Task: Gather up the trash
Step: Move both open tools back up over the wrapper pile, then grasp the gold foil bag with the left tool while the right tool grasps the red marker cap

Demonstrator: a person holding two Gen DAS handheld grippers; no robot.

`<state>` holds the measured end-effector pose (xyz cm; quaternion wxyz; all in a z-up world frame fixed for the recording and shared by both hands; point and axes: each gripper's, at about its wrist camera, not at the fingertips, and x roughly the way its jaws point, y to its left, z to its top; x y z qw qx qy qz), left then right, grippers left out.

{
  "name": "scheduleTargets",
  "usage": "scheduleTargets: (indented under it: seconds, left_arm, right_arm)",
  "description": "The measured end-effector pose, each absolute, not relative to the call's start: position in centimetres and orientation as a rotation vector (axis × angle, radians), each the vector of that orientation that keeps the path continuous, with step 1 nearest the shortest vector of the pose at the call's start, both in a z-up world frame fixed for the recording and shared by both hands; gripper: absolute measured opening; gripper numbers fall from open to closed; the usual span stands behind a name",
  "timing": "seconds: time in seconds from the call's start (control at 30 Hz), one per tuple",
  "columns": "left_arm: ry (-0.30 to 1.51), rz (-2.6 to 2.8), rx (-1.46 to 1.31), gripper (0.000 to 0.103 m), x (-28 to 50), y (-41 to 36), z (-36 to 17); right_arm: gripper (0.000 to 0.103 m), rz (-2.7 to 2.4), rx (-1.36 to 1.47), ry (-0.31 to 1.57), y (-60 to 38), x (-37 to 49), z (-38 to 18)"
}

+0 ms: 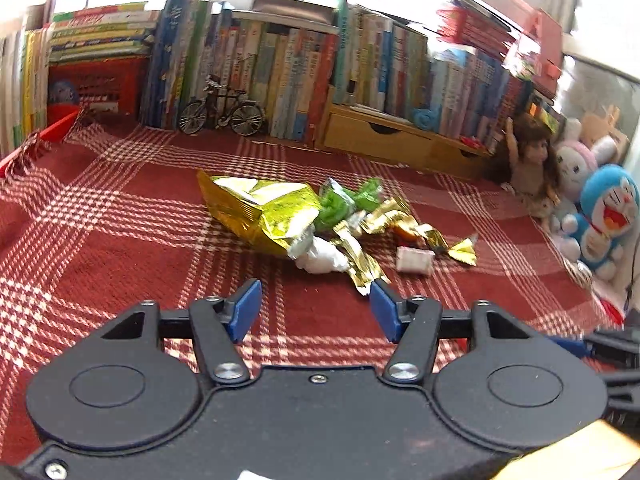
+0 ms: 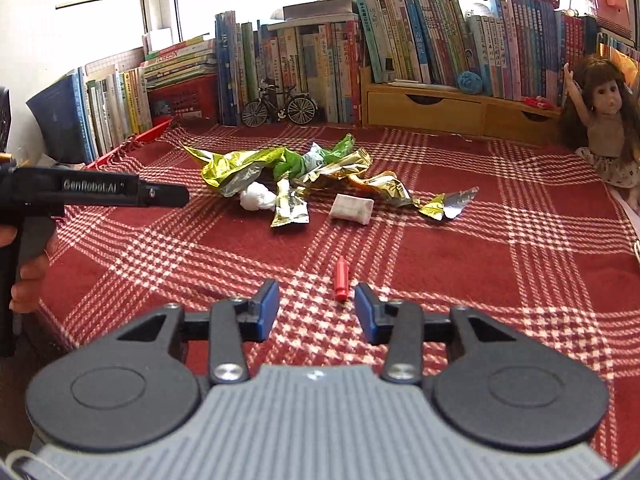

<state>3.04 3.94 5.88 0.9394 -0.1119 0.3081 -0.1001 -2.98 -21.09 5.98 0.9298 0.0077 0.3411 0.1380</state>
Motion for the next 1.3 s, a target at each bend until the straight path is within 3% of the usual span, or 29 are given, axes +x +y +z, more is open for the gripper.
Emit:
scheduleTargets:
  seconds: [0.1,0.4,0.47,0.6,0.73,0.87,1.13,1.3]
  left_arm:
    - [0.636,-0.124,-0.368,0.063,6.3,5.6,5.2]
    - [0.665,0.031,-0.434,0.062,13.2,6.5,2.6]
    - [0.683,0.058,-0.451,0.055,14.1,6.6,1.9]
    - [0.71,0.071,-0.454,0.023,14.7,6.6,1.1]
    - [0.676,0.069,-0.385,0.017,14.0,5.9,1.6]
    - [0.64,0.05,-0.361,0.016,12.8,5.6,2.4]
    - [0.552,0.006,-0.274,0.016,9.0,5.1,4.4]
    - [0.507,-0.027,-0.204,0.016,6.6,4.4,5.3]
  right_arm:
    - [0.047,0.256,0.016,0.719,-20.8,-1.5,5.3]
    - [0.044,0.218,0.006,0.775,-19.9,2.0,3.3]
    - [0.041,0.215,0.014,0.792,-19.9,2.5,2.8]
    - [0.037,0.221,0.03,0.817,-19.9,2.9,2.1]
    - [0.031,0.22,0.005,0.81,-19.4,3.0,2.0]
    - [0.014,0.224,0.002,0.805,-19.2,2.9,2.1]
    - [0.014,0.213,-0.024,0.772,-19.3,1.7,2.9]
    - [0.03,0.208,-0.037,0.776,-19.1,2.0,2.6]
